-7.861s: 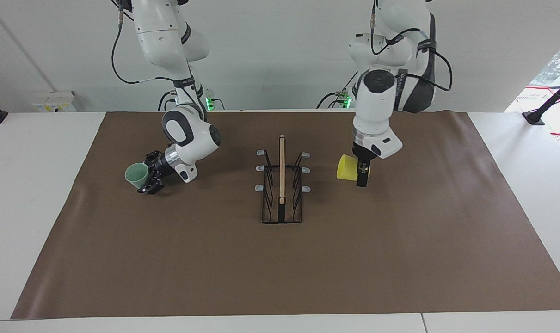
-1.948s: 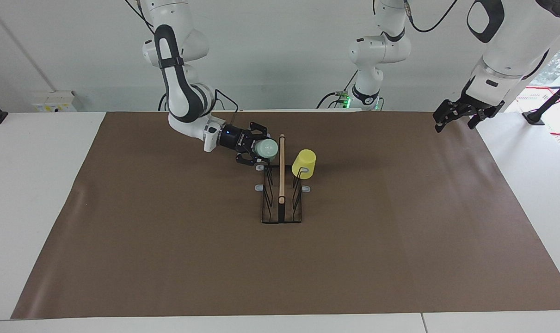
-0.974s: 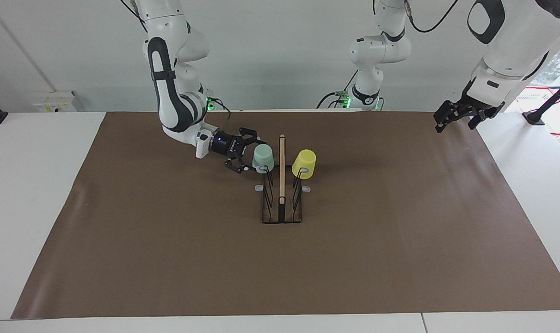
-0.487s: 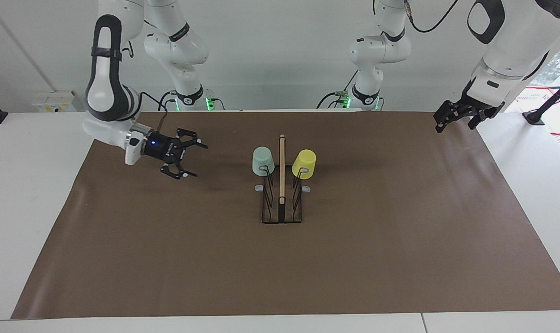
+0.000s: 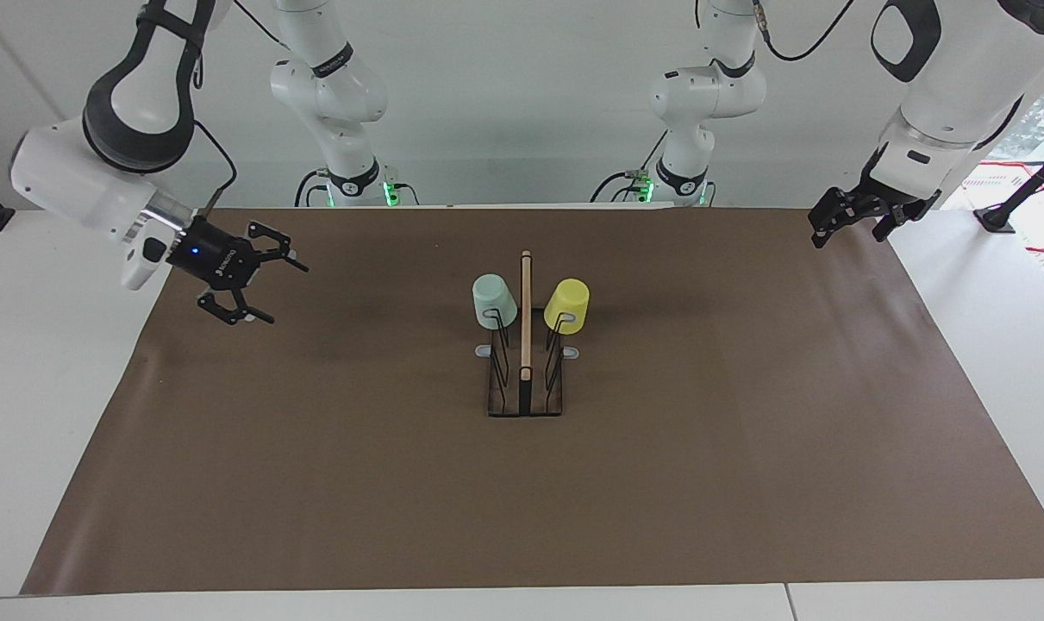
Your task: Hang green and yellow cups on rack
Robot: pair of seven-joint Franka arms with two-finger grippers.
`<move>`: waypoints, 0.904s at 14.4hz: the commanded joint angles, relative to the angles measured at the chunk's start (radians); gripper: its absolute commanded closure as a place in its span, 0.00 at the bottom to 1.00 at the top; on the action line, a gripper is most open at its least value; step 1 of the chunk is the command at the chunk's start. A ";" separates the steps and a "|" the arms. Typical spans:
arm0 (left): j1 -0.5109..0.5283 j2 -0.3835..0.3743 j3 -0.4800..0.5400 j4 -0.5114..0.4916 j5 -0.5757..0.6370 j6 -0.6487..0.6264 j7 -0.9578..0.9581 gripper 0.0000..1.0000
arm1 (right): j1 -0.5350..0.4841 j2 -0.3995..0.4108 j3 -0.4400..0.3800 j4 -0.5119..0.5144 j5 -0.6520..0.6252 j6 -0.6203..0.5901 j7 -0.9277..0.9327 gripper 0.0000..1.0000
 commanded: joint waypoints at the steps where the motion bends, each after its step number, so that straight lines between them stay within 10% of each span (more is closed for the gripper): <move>1: 0.006 -0.027 -0.002 -0.031 0.004 0.008 -0.009 0.00 | 0.042 0.031 0.009 0.123 -0.165 -0.061 0.315 0.00; 6: 0.006 -0.028 -0.002 -0.031 0.002 0.010 -0.009 0.00 | 0.178 0.051 0.013 0.411 -0.523 -0.340 0.759 0.00; 13: 0.006 -0.027 -0.002 -0.031 0.002 0.008 -0.009 0.00 | 0.258 0.000 -0.032 0.355 -0.694 -0.343 0.971 0.00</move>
